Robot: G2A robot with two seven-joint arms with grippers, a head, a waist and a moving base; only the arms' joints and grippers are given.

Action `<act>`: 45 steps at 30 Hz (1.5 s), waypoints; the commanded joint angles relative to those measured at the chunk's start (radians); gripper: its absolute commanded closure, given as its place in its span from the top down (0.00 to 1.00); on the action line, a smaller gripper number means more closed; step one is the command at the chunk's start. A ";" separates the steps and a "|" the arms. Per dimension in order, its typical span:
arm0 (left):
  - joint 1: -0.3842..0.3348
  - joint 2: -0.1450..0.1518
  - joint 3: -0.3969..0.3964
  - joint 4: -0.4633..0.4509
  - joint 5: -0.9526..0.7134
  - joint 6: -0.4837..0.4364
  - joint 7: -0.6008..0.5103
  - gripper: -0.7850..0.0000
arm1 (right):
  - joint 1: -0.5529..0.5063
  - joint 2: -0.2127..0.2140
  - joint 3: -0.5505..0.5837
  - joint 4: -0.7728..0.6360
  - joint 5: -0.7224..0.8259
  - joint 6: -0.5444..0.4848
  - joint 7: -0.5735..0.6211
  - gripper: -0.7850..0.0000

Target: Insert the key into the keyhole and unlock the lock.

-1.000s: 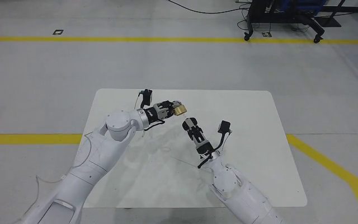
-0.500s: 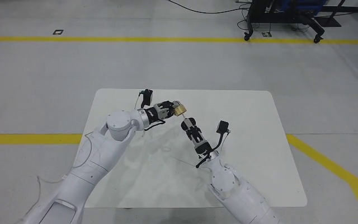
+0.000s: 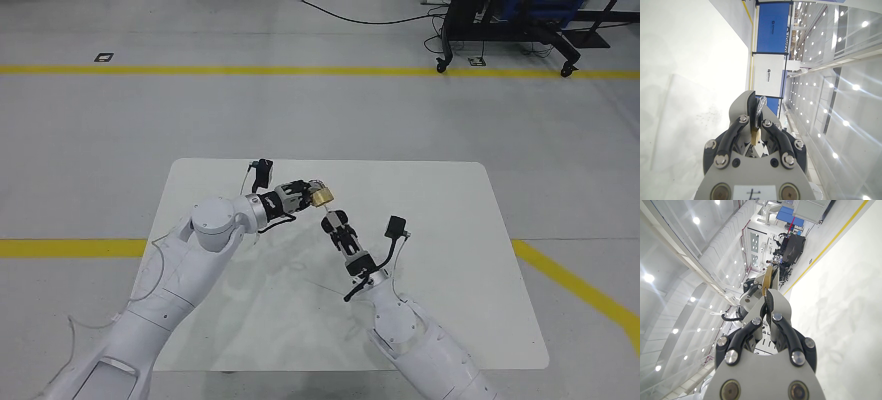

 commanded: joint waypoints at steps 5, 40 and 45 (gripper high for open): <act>0.004 -0.003 0.009 -0.014 0.049 -0.022 -0.018 0.00 | -0.001 -0.008 0.005 -0.001 -0.012 0.024 -0.001 0.00; 0.023 -0.028 -0.056 0.018 -0.072 0.066 -0.067 0.00 | -0.211 0.012 0.174 -0.258 0.047 -0.114 0.238 1.00; 0.024 -0.030 -0.063 0.022 -0.081 0.056 -0.083 0.00 | -0.224 0.027 0.211 -0.300 0.158 -0.025 0.425 1.00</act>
